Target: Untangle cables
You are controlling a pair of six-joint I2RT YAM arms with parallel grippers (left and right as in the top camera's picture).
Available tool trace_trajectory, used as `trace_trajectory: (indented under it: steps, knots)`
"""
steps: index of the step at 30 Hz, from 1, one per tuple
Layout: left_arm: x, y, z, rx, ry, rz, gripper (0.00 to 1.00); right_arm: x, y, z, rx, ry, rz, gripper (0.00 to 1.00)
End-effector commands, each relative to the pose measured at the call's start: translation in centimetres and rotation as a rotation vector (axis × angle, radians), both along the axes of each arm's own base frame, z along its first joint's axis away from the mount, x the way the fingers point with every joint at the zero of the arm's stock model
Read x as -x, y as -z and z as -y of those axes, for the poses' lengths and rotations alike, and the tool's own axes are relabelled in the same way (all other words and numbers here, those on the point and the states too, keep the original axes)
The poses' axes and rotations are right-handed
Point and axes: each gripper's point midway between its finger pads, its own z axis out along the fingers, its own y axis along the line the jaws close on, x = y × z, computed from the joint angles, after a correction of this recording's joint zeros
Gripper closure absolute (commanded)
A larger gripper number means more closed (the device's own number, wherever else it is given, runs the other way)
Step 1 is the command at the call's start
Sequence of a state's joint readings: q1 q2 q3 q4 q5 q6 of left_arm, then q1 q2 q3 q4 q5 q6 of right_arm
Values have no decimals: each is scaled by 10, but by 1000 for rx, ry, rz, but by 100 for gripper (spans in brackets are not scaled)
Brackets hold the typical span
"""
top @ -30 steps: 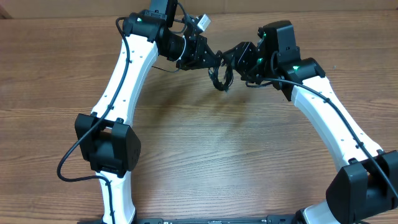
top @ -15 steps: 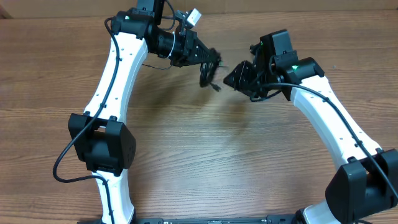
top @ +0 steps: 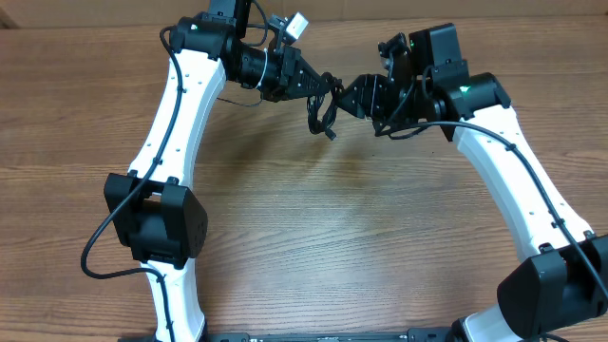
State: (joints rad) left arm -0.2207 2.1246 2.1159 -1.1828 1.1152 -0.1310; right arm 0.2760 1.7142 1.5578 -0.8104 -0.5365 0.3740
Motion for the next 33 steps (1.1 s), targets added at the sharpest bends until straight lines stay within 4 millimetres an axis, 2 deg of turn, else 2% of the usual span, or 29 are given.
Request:
trace_trajectory:
  steps: [1, 2, 5, 8, 9, 10, 13, 16, 18, 20, 22, 23, 24, 26, 30, 33]
  knots:
    - [7, -21, 2, 38, 20, 37, 96, -3, -21, -16, -32, -15, 60, 37]
    - [8, -21, 2, 37, 20, 30, 96, -6, -16, -11, -2, 35, 46, 36]
    - [9, -21, 2, 37, 20, 26, 96, -20, 13, 22, 136, 263, -24, 36]
    - [10, -20, 2, 35, 22, 18, 96, -27, 40, 46, 249, 371, -71, 36]
    - [11, -20, 1, 33, 25, 19, 96, -28, 42, 51, 266, 386, -73, 36]
    - [13, -19, 1, 31, 33, 23, 96, -32, 51, 69, 314, 433, -86, 36]
    - [19, -17, 0, 26, 54, 33, 96, -35, 62, 102, 352, 494, -128, 36]
    - [20, -17, 0, 29, 59, 35, 96, -34, 64, 117, 361, 505, -149, 34]
    - [20, -18, 0, 33, 66, 49, 96, -33, 63, 115, 376, 390, -111, 24]
    - [19, -18, -1, 37, 92, 114, 96, -25, 58, 110, 357, 284, -112, 21]
    - [18, -18, -1, 40, 106, 156, 96, -10, 31, 85, 235, 93, -97, 21]
    - [18, -18, -1, 40, 106, 157, 96, -6, 22, 78, 203, 51, -87, 21]
    - [17, -18, -1, 41, 104, 155, 96, 8, -6, 57, 105, -70, -40, 21]
    - [15, -19, 0, 38, 60, 74, 96, 23, -35, 35, 21, -166, 18, 21]
    - [8, -20, 1, 31, -22, -69, 96, 34, -42, 18, -3, -208, 22, 20]
    - [-4, -10, -4, -46, -196, -300, 96, 36, -41, 9, 10, -232, 37, 18]
